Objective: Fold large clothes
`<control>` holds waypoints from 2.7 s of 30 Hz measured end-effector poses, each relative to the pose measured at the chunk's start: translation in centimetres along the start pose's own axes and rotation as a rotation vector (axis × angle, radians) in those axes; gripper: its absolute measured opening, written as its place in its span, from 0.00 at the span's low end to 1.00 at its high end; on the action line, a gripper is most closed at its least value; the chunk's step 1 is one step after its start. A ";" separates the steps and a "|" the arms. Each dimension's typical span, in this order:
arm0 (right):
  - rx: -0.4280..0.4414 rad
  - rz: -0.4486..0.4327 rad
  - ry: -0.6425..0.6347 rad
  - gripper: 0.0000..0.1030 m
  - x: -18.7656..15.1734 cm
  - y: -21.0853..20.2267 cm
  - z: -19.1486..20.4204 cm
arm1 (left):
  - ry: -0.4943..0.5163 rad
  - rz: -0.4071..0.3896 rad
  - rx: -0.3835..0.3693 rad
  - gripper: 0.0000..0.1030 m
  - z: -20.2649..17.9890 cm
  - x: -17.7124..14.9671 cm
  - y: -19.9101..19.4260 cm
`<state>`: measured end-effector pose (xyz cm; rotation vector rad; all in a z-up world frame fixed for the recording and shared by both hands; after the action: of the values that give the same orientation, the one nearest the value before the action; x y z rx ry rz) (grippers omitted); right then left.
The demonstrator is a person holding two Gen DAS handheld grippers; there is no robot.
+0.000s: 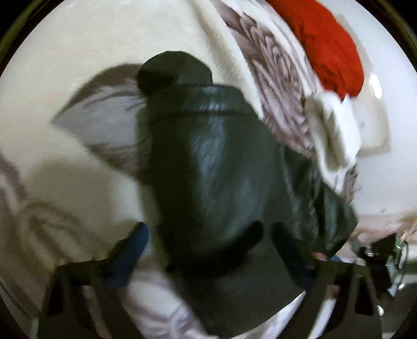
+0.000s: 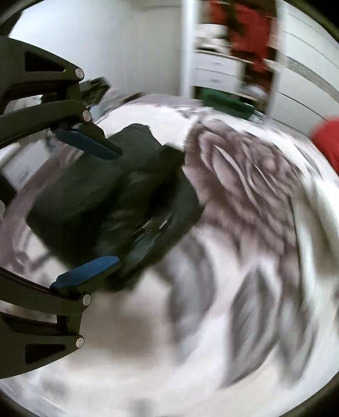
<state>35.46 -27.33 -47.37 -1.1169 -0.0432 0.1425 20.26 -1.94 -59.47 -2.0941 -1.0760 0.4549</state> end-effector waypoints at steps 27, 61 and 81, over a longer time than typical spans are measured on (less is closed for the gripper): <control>-0.037 0.092 0.066 0.57 2.4 0.6 -1.7 | -0.071 0.101 -0.098 0.51 0.5 -3.9 -0.9; -0.312 0.121 -0.026 0.20 3.5 9.8 -3.3 | -0.077 0.109 -0.084 0.58 -0.1 -4.9 3.0; 0.014 0.063 0.242 0.64 -1.2 0.6 -5.0 | 0.067 0.220 0.012 0.58 -2.0 -2.4 -2.9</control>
<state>34.75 -31.75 -50.05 -1.1150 0.2086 0.0637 18.43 -3.68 -56.00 -2.2109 -0.8059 0.4921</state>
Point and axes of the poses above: each gripper's, at about its wrist camera, not at the fingertips, and y roughly the way its jaws point, z to its left, x to its top, the point moved 5 cm from there along y, roughly the way its jaws point, and after that the axes turned 7 degrees about -x, right-handed, at the moved point
